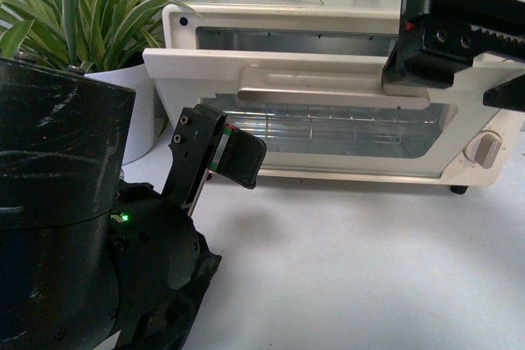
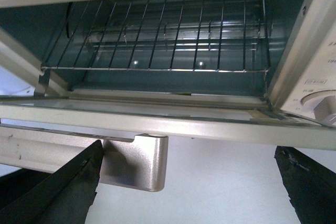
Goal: Open oven
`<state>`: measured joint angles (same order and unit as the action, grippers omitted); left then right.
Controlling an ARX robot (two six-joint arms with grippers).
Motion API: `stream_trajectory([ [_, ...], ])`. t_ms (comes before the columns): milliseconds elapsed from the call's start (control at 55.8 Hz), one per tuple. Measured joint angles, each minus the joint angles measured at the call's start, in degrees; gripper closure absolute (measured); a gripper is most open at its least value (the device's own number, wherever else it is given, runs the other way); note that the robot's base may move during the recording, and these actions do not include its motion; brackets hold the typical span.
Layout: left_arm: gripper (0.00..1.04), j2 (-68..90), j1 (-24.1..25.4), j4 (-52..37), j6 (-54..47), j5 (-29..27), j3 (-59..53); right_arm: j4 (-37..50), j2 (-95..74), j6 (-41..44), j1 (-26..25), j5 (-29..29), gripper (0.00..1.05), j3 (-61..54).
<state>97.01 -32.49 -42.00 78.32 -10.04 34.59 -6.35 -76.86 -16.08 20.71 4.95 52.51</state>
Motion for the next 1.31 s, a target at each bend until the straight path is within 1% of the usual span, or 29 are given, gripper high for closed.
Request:
stream_trajectory([
  [340, 0.07, -0.02, 0.81, -0.17, -0.13, 0.35, -0.61, 2.32, 2.67, 2.97, 0.5, -2.51, 0.09, -7.5],
  [609, 0.07, -0.52, 1.18, -0.68, -2.19, 1.16, -1.7, 2.56, 5.18, 3.19, 0.28, -3.48, 0.09, -10.12],
  [896, 0.07, -1.05, 2.27, -2.19, -6.14, 0.83, -3.54, -0.07, 9.92, 2.27, -2.89, -5.95, 0.09, -11.69],
  [1164, 0.07, -1.49, 3.32, -2.29, -13.62, -0.26, -5.11, -1.66, 14.67, 1.81, -7.48, -9.64, 0.09, -12.15],
  [1308, 0.07, -2.54, 3.85, -1.81, -16.83, -0.55, -6.34, -1.97, 16.0, 2.32, -8.66, -10.8, 0.09, -14.58],
])
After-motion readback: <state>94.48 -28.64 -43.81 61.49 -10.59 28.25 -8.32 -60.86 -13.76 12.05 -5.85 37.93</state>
